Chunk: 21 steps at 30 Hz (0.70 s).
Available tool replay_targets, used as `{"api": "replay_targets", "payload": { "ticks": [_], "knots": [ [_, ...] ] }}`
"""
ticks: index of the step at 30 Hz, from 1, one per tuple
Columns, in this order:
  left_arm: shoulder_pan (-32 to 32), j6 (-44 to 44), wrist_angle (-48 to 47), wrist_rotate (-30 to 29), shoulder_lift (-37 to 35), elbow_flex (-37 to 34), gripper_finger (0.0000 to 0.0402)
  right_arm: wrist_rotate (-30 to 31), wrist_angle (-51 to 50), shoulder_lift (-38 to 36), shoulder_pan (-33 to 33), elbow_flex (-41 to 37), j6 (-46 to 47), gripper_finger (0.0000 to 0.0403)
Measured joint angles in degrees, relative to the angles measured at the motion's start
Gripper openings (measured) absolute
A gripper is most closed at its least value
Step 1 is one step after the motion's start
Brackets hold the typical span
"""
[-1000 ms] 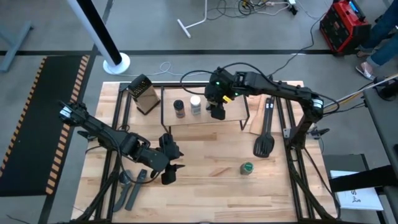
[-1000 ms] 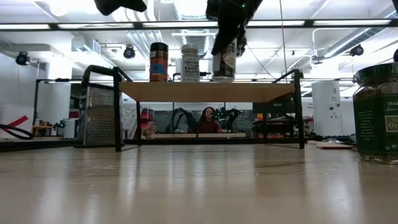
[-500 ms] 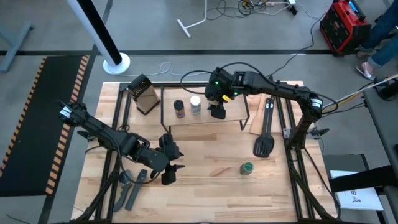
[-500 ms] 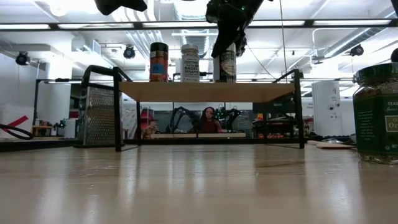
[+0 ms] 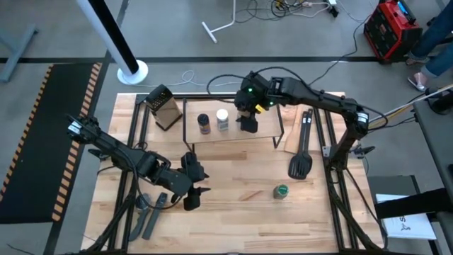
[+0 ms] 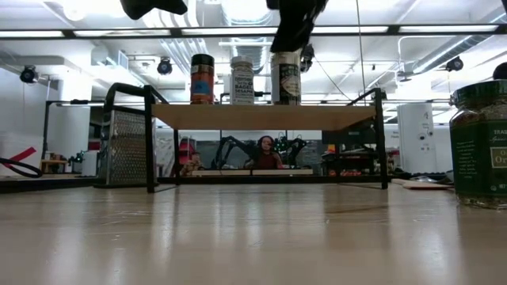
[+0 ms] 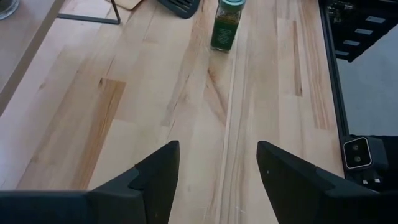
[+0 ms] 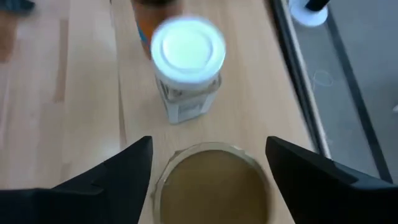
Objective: Shelf spices
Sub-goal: Put the golden seasoning bottle on the shelf aligned with the other white seasoning bottle, then put the green seasoning bottle on the shelf aligned with the other golden seasoning bottle
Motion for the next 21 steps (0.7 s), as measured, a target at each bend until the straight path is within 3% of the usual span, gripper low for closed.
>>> {"api": "replay_targets", "payload": {
  "ticks": [6, 11, 16, 21],
  "knots": [
    [-0.08, -0.03, -0.07, 0.46, 0.0, 0.0, 0.0204, 5.01, -7.78, -0.57, 0.02, 7.32, 0.77, 0.0286],
    [-0.28, -0.24, -0.2, 0.48, -0.02, 0.0, 0.0204, 2.84, -16.67, -2.06, 0.99, 11.39, 5.84, 0.0295],
    [-1.1, -0.26, -0.24, 0.49, -0.02, 0.0, 0.0204, 2.41, -22.23, -4.15, 6.73, 7.67, 10.95, 0.0293],
    [-2.24, -1.15, -0.48, 0.48, -0.02, 0.0, 0.0204, 3.0, -22.09, -7.56, 16.86, -0.43, 17.7, 0.0276]
  ]
}}
